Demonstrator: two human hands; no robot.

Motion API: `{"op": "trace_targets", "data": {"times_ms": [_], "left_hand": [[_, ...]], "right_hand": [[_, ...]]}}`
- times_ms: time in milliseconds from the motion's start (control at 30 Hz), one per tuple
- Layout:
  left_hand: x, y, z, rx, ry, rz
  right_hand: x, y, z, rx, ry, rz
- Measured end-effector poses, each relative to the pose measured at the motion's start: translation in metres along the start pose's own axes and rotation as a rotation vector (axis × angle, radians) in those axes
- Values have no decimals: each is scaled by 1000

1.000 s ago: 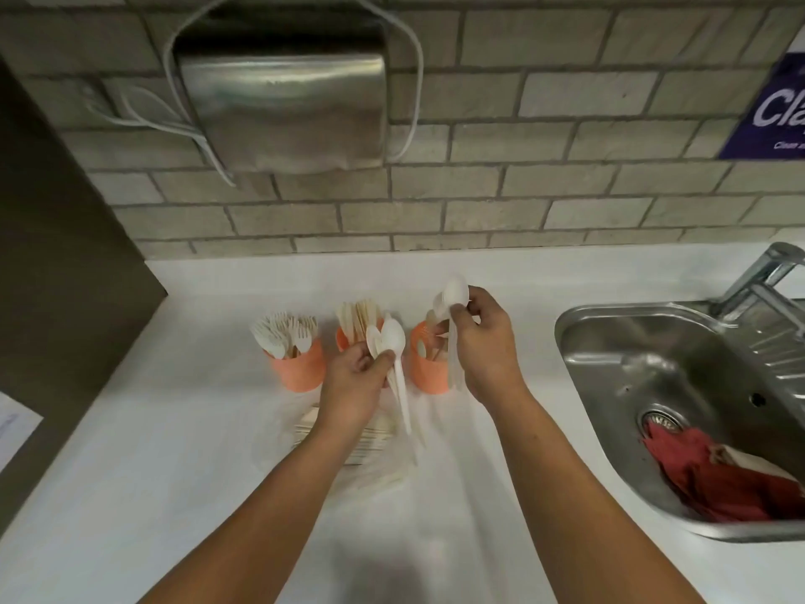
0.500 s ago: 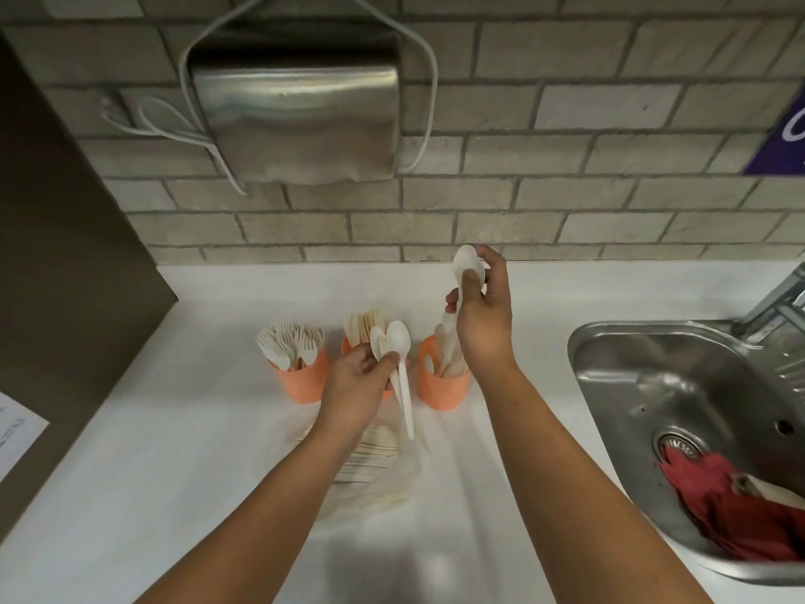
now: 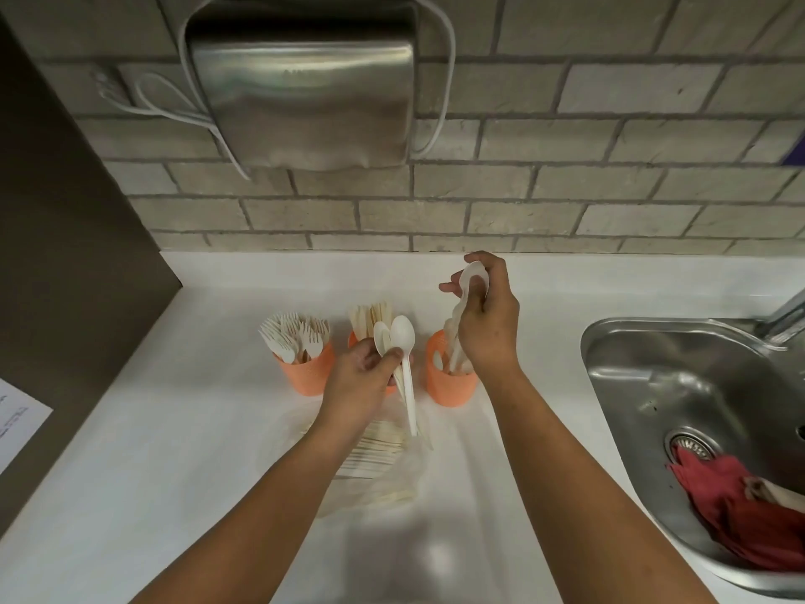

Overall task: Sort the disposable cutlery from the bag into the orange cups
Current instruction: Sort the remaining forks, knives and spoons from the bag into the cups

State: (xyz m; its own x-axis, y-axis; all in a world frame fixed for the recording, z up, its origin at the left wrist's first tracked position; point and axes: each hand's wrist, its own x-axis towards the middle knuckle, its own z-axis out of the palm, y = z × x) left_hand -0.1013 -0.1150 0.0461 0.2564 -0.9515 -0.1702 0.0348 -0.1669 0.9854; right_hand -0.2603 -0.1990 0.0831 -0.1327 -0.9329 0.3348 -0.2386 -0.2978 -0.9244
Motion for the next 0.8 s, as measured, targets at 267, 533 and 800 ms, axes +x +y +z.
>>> {"op": "trace_targets", "data": {"times_ms": [267, 533, 800], "left_hand": [[2, 0, 2, -13, 5, 4], [2, -1, 0, -11, 14, -6], [1, 1, 2, 1, 23, -17]], "right_hand": [[13, 11, 4, -116, -129, -1], [7, 17, 6, -51, -145, -52], [10, 6, -1, 43, 13, -72]]}}
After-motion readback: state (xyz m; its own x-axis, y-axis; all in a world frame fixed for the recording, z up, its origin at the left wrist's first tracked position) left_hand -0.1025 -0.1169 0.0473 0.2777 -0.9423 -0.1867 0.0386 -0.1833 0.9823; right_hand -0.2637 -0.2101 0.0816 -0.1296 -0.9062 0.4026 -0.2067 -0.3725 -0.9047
